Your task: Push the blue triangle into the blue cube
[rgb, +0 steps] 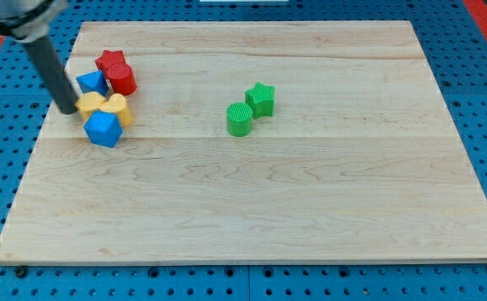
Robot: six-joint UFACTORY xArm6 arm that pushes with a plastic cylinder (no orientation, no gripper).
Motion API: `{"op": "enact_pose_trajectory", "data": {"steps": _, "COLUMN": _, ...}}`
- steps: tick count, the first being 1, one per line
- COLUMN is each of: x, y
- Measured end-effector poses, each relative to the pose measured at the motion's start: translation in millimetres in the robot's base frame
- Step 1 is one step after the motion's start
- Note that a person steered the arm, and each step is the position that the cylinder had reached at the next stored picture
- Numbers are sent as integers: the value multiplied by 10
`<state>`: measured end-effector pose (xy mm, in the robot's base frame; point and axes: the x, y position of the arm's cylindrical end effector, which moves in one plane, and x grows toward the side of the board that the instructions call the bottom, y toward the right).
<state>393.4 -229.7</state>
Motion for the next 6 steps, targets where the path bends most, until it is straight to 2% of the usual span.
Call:
{"op": "enact_pose_trajectory", "data": {"steps": 1, "x": -53, "y": 800}}
{"op": "enact_pose_trajectory", "data": {"steps": 2, "x": -53, "y": 775}}
{"op": "enact_pose_trajectory", "data": {"steps": 4, "x": -171, "y": -90}}
{"op": "enact_pose_trajectory", "data": {"steps": 5, "x": -332, "y": 83}}
{"op": "enact_pose_trajectory", "data": {"steps": 6, "x": -357, "y": -28}}
